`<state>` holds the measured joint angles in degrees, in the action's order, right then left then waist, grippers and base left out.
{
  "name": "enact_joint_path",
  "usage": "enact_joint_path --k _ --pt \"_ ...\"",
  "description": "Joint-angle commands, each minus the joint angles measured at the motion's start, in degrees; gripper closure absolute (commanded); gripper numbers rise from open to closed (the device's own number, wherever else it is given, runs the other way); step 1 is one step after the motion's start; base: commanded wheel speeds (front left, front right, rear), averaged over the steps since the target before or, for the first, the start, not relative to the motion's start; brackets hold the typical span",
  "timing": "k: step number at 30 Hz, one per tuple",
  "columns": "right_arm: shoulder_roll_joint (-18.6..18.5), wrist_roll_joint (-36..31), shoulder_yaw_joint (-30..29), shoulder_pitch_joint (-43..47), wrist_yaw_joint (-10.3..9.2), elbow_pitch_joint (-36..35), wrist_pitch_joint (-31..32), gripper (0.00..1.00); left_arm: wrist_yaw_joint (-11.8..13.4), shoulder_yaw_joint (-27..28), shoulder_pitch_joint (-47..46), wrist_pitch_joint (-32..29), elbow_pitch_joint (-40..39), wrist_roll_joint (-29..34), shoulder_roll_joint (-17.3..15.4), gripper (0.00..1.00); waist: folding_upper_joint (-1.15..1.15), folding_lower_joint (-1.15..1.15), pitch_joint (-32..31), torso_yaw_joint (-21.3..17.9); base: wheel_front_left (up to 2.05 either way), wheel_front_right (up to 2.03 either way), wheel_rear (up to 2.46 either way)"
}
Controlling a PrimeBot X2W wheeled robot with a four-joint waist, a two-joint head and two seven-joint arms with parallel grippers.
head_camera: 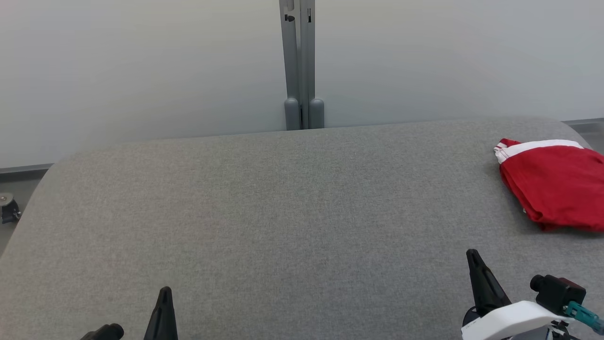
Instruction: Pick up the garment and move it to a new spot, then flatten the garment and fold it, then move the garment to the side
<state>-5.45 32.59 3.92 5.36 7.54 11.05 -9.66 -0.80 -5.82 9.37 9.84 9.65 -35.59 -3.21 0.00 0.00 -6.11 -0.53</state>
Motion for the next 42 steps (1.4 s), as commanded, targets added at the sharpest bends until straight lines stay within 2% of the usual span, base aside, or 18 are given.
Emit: enact_joint_path --k 1,19,42 --pt "0.0 2.3 -0.5 -1.8 -0.02 -0.6 0.4 1.0 -0.4 0.5 -2.1 -0.4 -0.5 -2.1 -0.5 1.0 0.0 0.0 0.1 0.0 0.0 0.0 0.0" --pt "0.3 17.3 -2.6 -4.4 -0.03 0.3 4.1 1.0 -2.1 2.8 -5.6 -3.9 0.6 -16.6 -0.9 1.0 0.0 0.0 1.2 0.1 0.0 0.0 0.0" --pt "0.8 32.5 -5.0 -7.0 -0.05 1.2 8.0 1.0 -3.8 5.5 -9.3 -7.7 1.9 -31.3 -1.0 1.0 0.0 0.0 2.6 0.2 0.0 0.0 0.0"
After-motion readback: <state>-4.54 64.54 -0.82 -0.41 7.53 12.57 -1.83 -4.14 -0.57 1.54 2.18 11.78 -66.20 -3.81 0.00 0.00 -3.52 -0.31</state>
